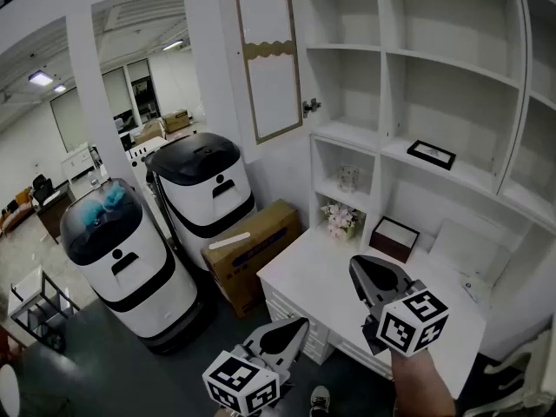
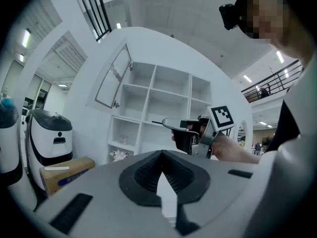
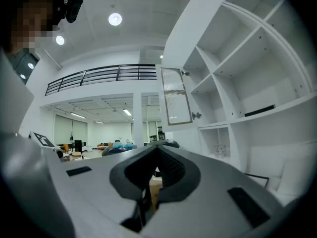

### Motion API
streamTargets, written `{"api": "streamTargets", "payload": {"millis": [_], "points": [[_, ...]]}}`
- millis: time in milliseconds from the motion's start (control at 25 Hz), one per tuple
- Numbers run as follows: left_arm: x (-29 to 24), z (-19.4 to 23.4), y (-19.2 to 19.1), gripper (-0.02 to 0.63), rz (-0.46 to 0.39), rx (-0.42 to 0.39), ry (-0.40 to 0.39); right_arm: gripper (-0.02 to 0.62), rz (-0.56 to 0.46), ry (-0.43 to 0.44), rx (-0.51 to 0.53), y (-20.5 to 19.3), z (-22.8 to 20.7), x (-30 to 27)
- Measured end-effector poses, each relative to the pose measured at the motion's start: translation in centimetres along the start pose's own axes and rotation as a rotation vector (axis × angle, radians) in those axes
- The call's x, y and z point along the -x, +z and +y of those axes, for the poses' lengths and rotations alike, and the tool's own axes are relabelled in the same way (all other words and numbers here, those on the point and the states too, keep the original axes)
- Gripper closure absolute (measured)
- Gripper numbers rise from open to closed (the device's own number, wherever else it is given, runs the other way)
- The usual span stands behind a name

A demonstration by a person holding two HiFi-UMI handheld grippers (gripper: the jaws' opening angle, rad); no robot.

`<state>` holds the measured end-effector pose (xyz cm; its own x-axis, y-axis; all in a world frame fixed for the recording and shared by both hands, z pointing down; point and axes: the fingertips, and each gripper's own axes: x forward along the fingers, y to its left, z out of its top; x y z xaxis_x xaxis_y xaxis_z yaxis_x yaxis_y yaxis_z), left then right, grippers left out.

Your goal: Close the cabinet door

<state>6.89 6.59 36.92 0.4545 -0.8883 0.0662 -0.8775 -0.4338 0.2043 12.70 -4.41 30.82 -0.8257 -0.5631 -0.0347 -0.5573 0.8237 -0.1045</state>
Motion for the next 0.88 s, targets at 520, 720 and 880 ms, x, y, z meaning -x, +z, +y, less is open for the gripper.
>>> {"api": "streamTargets", "payload": {"millis": [520,720,880], "points": [[0.1,0.4,0.2,0.604,-0.011,0.004,0.007,0.591,-0.01,0.007,0.001,0.1,0.2,-0.2],[0.1,0.7,0.1,0.604,-0.013,0.011,0.012,0.591,-0.003,0.019,-0.006,0.0,0.4,-0.5],[0.2,1.2,0.3,0.604,-0.016,0.013,0.021,0.591,-0.002,0.031,-0.011,0.0,0.5,-1.1]]}}
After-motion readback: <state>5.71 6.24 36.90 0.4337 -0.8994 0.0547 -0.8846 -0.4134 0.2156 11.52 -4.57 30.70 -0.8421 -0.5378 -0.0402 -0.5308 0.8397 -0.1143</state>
